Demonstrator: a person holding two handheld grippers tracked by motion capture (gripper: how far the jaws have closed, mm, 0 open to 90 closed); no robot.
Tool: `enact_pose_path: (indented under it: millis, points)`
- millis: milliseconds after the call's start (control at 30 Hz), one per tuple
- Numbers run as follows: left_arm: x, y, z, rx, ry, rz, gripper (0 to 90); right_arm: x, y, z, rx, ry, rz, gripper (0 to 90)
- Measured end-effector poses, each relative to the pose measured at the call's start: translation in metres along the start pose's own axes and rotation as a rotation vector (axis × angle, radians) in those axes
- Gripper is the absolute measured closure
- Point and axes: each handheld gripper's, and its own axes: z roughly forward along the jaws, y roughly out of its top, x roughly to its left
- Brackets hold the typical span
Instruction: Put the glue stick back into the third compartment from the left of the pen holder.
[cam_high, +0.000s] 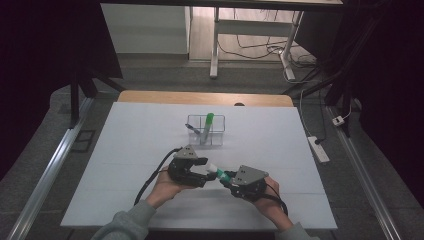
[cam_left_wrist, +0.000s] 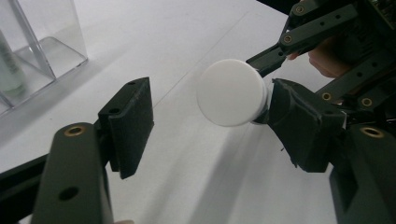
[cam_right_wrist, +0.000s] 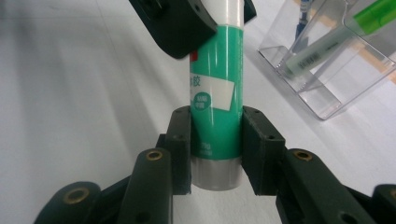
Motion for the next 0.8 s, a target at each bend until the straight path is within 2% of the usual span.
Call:
enact_pose_path:
  millis: [233, 400, 567, 800]
  points:
    - [-0.0024, -0.0002, 0.0016, 0.001, -0.052, 0.012, 52.2, 0.0017, 0.0, 0.0017, 0.008, -0.003, -0.009, 65.7]
    - [-0.0018, 0.0004, 0.0002, -0.013, -0.083, 0.004, 57.2, 0.0013, -0.0013, 0.0024, 0.014, 0.0, -0.011, 65.6]
    - [-0.0032, 0.0008, -0.0004, -0.024, -0.116, 0.015, 62.9, 0.003, -0.0022, 0.0059, 0.029, 0.004, -0.028, 65.5]
    - [-0.0051, 0.0009, -0.0014, -0.03, -0.12, 0.029, 64.6, 0.0027, -0.0028, 0.0055, 0.031, 0.016, -0.021, 65.0]
